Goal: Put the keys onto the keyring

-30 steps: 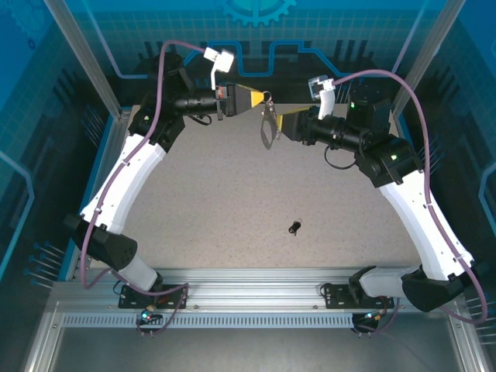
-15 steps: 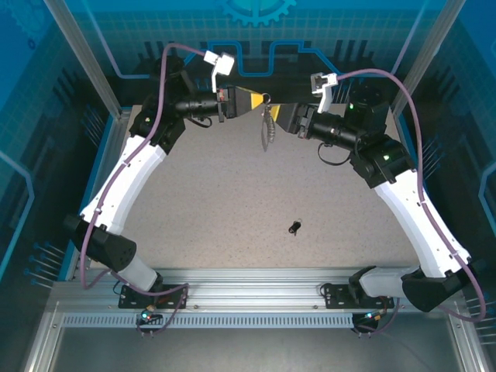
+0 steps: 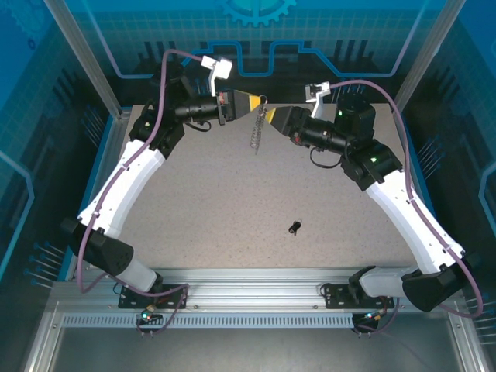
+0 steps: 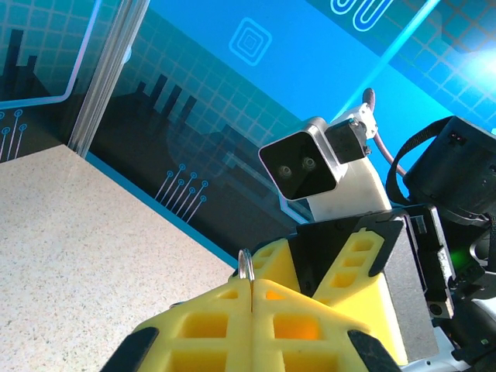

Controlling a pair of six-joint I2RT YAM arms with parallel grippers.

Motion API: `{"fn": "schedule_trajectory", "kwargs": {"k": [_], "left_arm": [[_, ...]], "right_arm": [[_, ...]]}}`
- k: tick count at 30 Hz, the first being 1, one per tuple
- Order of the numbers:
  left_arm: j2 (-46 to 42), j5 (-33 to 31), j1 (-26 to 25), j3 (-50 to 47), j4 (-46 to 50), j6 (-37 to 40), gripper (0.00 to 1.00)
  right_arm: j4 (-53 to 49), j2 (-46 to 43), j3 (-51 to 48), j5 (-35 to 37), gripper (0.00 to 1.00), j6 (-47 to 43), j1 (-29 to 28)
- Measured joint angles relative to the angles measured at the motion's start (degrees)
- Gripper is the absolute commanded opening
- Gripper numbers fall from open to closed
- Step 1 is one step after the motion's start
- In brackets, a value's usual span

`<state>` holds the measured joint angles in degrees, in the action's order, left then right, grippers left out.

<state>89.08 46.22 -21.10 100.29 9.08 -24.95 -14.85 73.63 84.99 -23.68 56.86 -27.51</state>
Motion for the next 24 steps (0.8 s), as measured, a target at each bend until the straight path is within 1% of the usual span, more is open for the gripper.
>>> {"fn": "schedule_trajectory", "kwargs": {"k": [13,24], "left_arm": [[-1.2,-0.2,0.0,-2.2,-0.8,0.0,0.00],[-3.3,-0.4,0.0,-3.7,-0.7,0.1,0.00]], "right_arm": [[8.9,0.0,-2.6,-1.0,0.46,6.6,-0.3],[12.3,0.0,-2.6,-1.8,0.42,9.2,-0.2]]}}
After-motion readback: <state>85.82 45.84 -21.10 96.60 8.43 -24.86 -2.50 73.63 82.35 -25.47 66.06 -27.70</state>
